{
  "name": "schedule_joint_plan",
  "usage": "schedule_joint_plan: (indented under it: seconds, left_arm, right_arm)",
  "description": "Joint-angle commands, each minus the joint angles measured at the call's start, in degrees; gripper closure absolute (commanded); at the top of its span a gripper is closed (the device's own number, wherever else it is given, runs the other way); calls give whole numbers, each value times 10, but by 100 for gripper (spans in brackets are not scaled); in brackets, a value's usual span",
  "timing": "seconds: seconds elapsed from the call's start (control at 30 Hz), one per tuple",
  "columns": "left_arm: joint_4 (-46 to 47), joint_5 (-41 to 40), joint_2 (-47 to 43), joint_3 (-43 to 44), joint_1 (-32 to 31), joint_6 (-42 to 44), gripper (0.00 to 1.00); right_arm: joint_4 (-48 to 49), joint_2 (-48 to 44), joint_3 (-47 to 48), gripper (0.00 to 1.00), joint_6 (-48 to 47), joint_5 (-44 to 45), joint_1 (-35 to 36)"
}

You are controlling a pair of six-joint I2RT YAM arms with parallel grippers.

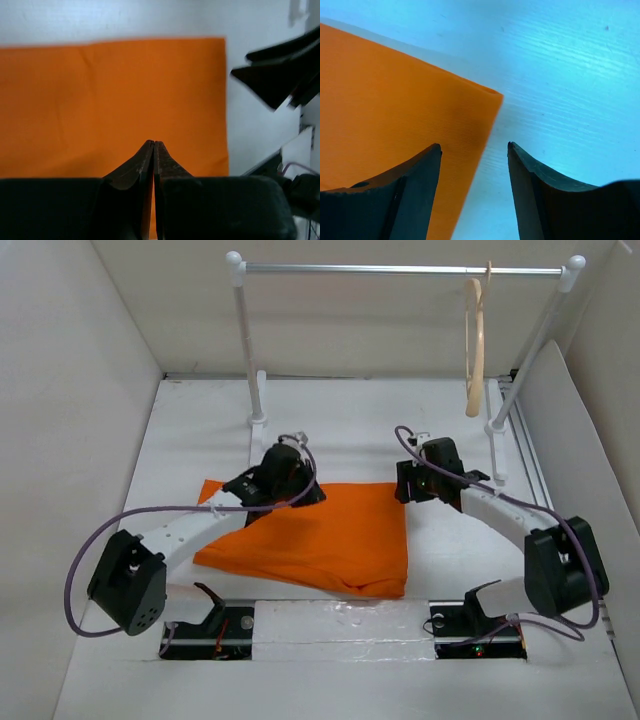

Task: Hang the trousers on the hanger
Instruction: Fold the trousers, then grab a hanger with the right arm

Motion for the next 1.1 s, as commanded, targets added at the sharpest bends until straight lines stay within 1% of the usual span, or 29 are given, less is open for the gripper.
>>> schedule_joint_plan:
  seconds: [0.0,0.03,0.07,0.13,0.17,0.2,0.23,0.27,0.3,0.37,0.4,0.43,0.47,0.5,0.53,0.57,0.6,0.63,0.67,0.7,0.73,0.8,0.83,0.87,0.9,0.93,0.97,1.0,1.07]
  left_arm:
    - [-14,40,-2,-88,-6,-54,100]
    - [-8,40,-7,-126,-6,-68,100]
    - [4,46,-7,-141,7,-78,100]
    - [14,62,-4,-174,21,-90,100]
    - [16,58,-2,-180,36,-91,100]
    - [17,55,3,-186,47,-87,100]
    - [18,52,13,-193,58,-85,100]
    - [17,53,19,-195,72,-83,100]
    - [18,54,26,-196,104,-80,100]
    - [19,49,40,-192,132,-77,100]
    - [18,18,42,-176,151,-74,100]
    - [18,18,42,-176,152,-70,100]
    - [15,5,43,-169,158,-63,100]
    - [9,-22,44,-159,158,-58,100]
    - [3,-25,49,-134,158,-52,100]
    - [-11,-28,49,-122,158,-39,100]
    - [-16,-25,48,-110,158,-32,100]
    - [-29,-28,35,-91,142,-26,100]
    - [-36,-34,26,-80,132,-14,100]
    - [-45,-49,15,-68,123,-5,99]
    - [-51,-54,-8,-46,115,1,100]
    - [-53,-44,-36,-29,109,28,100]
    - [-42,-41,-60,-17,109,33,100]
    - [-36,-39,-72,-12,109,40,100]
    - [-31,-38,-79,-5,109,51,100]
    - [-24,-37,-85,12,109,54,100]
    - [-24,-36,-82,22,109,58,100]
    - [-27,-36,-76,31,109,62,100]
    - [-35,-37,-56,56,109,67,100]
  right_arm:
    - [29,60,28,39,-28,-17,-15]
    - [34,79,39,40,-32,-23,-15]
    - [41,95,44,44,-32,-28,-15]
    - [71,126,50,58,-28,-42,-15]
    - [85,134,53,78,-20,-44,-21]
    - [124,139,55,89,-14,-59,-27]
    - [140,154,60,99,-9,-67,-27]
    - [163,163,66,100,3,-76,-34]
    - [175,172,83,100,9,-79,-34]
    - [177,195,104,100,21,-72,-34]
    - [176,201,124,100,26,-54,-34]
    - [176,201,125,100,26,-54,-34]
    - [176,201,128,97,32,-52,-34]
    - [175,200,129,91,34,-47,-34]
    - [172,196,127,73,35,-45,-34]
    - [166,186,128,62,27,-42,-21]
    - [132,178,130,52,20,-33,-13]
    - [111,170,140,38,11,-23,-2]
    - [92,157,146,34,-15,-7,22]
    - [48,131,154,32,-28,22,36]
    - [28,119,163,29,-40,27,49]
    - [-30,80,207,29,-75,33,86]
    - [-44,68,226,30,-100,28,98]
    - [-52,56,277,34,-121,24,107]
    - [-86,48,312,48,-133,25,115]
    - [-109,37,353,95,-145,36,122]
    - [-127,35,440,100,-166,50,122]
    - [-166,36,485,100,-178,97,122]
    - [-208,52,580,100,-200,148,97]
